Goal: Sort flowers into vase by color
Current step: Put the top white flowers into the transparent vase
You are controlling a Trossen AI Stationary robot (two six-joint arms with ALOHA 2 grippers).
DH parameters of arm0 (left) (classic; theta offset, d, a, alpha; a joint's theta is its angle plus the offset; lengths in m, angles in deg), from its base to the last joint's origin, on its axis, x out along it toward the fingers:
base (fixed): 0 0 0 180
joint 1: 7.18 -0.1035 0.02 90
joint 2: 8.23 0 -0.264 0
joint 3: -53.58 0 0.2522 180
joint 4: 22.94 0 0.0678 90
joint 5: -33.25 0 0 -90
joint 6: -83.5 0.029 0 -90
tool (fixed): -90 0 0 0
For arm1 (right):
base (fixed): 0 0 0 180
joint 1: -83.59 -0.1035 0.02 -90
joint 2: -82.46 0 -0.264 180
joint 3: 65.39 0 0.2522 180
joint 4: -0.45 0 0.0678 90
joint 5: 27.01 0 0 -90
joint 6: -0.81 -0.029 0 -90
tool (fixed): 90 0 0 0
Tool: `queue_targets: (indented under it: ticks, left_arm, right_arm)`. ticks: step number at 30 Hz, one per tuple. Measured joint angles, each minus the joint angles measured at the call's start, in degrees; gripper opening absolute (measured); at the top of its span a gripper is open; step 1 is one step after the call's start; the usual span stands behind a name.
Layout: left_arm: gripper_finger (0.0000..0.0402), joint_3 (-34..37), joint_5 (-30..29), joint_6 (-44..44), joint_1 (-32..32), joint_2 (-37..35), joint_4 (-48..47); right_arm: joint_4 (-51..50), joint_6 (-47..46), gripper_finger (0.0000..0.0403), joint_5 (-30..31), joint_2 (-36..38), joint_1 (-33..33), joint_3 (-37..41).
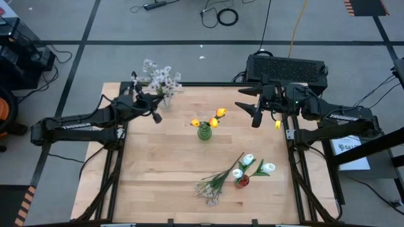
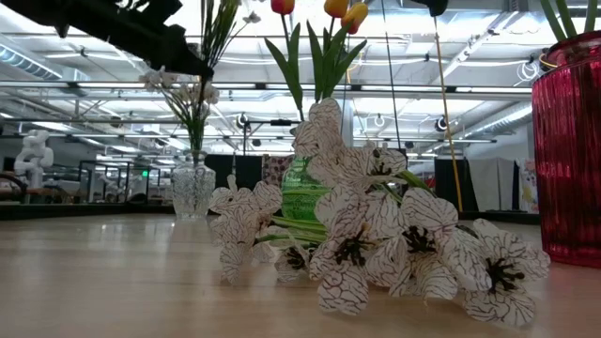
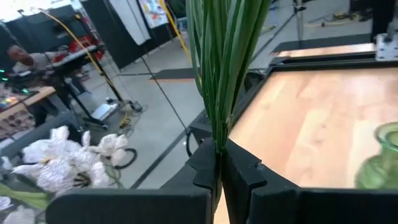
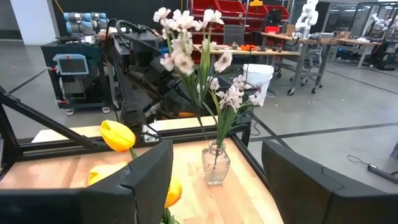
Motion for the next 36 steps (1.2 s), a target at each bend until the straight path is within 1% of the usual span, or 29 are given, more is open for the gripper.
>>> queue_targets:
  ticks: [7,12,15,21,28,36]
  left_arm:
    - [0.0017,7.6,0.0,5.6,-1.4,0.5,11.3]
    - [0.0017,9.9,0.1,8.4,-1.5,0.4,17.3]
    - [0.0017,10.2,0.7,10.5,-1.5,0.4,17.3]
    - [0.0017,10.2,0.7,10.5,-1.5,0.7,16.9]
    - [0.0017,10.2,0.7,10.6,-1.6,3.9,18.2]
    - [0.0017,10.2,0.7,10.6,-4.8,6.5,20.4]
  right_arm:
    - [0.0,0.6,0.0238,0.0,0.0,0.0,0.0]
    - [0.6,1.0,0.0238,0.0,0.0,0.0,0.0]
    - [0.7,1.2,0.0238,0.0,0.0,0.0,0.0]
    - [0.6,1.4,0.0238,0.0,0.0,0.0,0.0]
    - [0.6,1.2,0.0238,0.0,0.0,0.0,0.0]
    - [0.6,1.4,0.0238,0.0,0.0,0.0,0.0]
